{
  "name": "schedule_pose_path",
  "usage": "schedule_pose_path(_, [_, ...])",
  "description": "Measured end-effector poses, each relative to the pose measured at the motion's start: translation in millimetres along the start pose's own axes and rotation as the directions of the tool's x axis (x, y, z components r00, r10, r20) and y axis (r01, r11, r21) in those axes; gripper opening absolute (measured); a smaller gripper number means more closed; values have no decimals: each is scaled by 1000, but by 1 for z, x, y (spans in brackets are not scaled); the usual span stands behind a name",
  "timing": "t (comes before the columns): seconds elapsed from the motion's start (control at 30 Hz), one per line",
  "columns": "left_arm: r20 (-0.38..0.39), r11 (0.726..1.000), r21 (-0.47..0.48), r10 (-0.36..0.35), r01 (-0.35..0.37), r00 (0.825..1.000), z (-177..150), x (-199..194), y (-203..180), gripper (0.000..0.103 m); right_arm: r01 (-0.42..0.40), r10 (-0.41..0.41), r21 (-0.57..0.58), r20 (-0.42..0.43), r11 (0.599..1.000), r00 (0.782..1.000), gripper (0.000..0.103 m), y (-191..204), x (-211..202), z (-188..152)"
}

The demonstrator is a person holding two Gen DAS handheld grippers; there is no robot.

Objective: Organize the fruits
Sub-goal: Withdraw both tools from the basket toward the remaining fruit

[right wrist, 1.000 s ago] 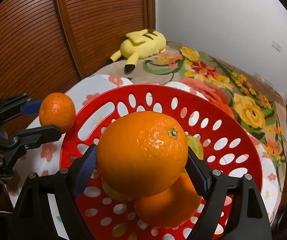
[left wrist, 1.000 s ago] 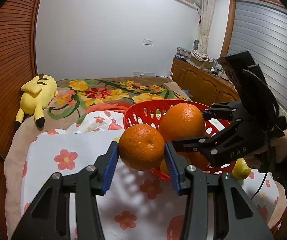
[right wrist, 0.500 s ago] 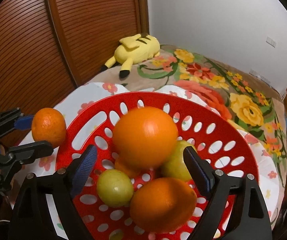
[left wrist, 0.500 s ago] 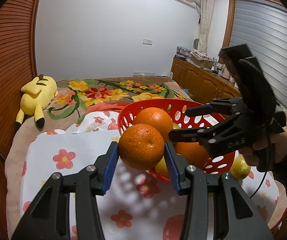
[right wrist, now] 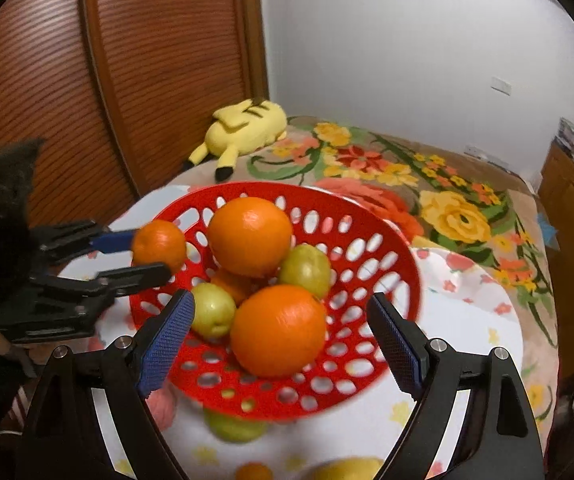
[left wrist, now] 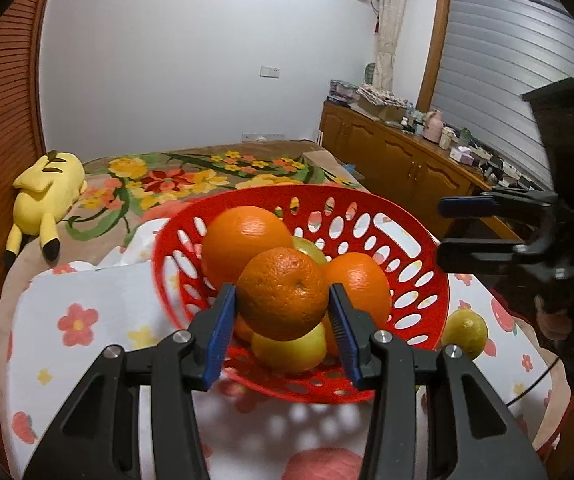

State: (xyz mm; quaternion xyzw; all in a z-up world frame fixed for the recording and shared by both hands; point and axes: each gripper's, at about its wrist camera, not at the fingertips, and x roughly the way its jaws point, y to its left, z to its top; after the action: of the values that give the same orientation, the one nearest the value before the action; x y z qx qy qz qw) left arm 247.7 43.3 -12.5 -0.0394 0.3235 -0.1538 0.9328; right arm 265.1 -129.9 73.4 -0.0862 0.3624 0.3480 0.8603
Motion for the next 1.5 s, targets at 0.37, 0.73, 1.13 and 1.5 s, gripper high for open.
schedule_pose_path(0.37, [-21, 1000, 25, 15, -15, 1000, -3, 10, -21, 54, 25, -29, 79, 45, 997, 999, 90, -15, -37, -25])
schedule_pose_path(0.73, [4, 999, 39, 10, -10, 1000, -24, -31, -45, 59, 56, -71, 135, 110, 989, 991, 90, -12, -77, -63])
schedule_pose_path(1.13, [-2, 1000, 31, -5, 5, 1000, -63, -57, -75, 61, 103, -124, 153, 135, 983, 983, 90, -3, -100, -116])
schedule_pose_path(1.5, [-76, 996, 40, -73, 76, 994, -91, -34, -104, 60, 108, -136, 217, 120, 970, 983, 85, -16, -94, -166])
